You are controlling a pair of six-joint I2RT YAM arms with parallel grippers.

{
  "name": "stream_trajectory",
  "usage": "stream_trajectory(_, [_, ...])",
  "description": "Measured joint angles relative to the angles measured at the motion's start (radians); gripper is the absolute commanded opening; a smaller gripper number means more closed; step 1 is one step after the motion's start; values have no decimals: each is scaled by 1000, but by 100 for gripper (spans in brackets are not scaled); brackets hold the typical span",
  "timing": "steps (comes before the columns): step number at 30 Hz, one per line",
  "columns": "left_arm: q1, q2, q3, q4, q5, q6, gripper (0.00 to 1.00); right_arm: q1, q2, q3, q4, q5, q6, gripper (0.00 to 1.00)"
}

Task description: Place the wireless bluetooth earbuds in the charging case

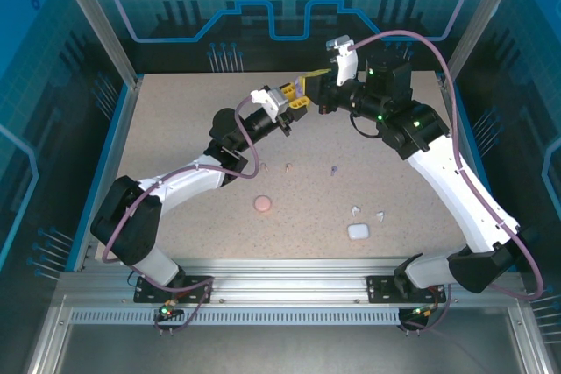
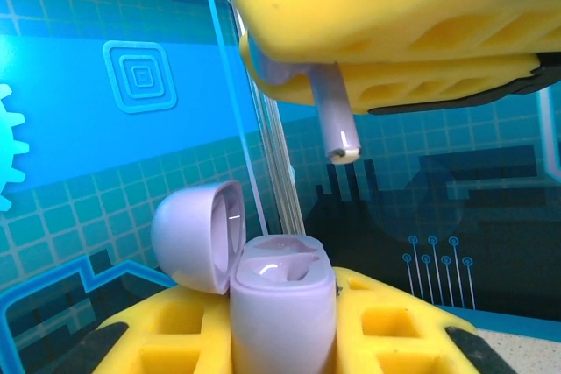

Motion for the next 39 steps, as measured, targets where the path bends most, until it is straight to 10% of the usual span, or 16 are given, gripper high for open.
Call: stream_trajectory(39, [0, 0, 0, -32, 10, 0, 0, -31, 29, -42, -12, -4, -89, 11])
